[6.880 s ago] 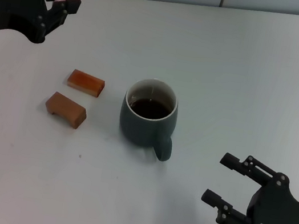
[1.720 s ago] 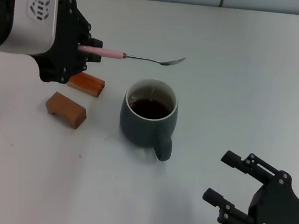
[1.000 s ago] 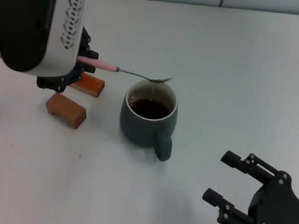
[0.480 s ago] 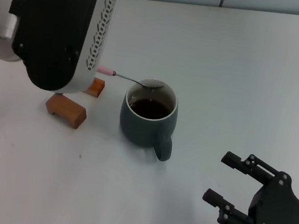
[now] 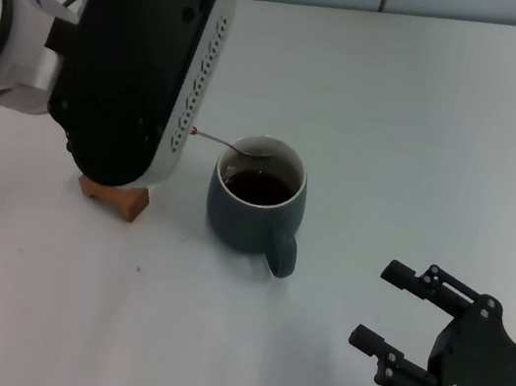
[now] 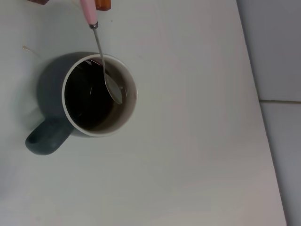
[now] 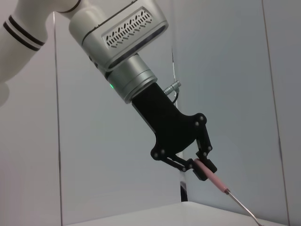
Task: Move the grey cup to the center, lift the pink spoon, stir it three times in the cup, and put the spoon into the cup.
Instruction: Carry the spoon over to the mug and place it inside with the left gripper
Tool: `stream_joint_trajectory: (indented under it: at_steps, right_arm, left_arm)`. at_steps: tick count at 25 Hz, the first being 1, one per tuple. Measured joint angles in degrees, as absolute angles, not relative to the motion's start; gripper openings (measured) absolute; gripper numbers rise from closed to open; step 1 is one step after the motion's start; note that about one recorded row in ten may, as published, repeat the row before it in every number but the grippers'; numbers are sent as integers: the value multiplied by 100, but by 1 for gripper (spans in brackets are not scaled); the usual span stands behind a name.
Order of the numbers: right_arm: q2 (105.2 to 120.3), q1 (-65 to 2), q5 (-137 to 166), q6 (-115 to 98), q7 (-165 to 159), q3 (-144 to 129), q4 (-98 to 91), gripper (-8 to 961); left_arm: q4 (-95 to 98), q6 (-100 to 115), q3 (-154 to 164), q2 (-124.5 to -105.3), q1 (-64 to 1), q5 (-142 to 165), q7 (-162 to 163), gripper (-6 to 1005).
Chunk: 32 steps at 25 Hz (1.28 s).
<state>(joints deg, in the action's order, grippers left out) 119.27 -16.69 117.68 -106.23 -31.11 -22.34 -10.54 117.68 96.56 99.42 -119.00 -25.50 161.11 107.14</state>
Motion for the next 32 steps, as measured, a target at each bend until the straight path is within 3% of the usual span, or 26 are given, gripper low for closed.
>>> stream_joint_trajectory:
  at_steps: [32]
  right_arm:
    - [11927,-1728,11768,-10596,-3111,-2287,-1046,713]
  left_arm:
    - [11270,9397,10683,-11909,-2835,16541,10708,130]
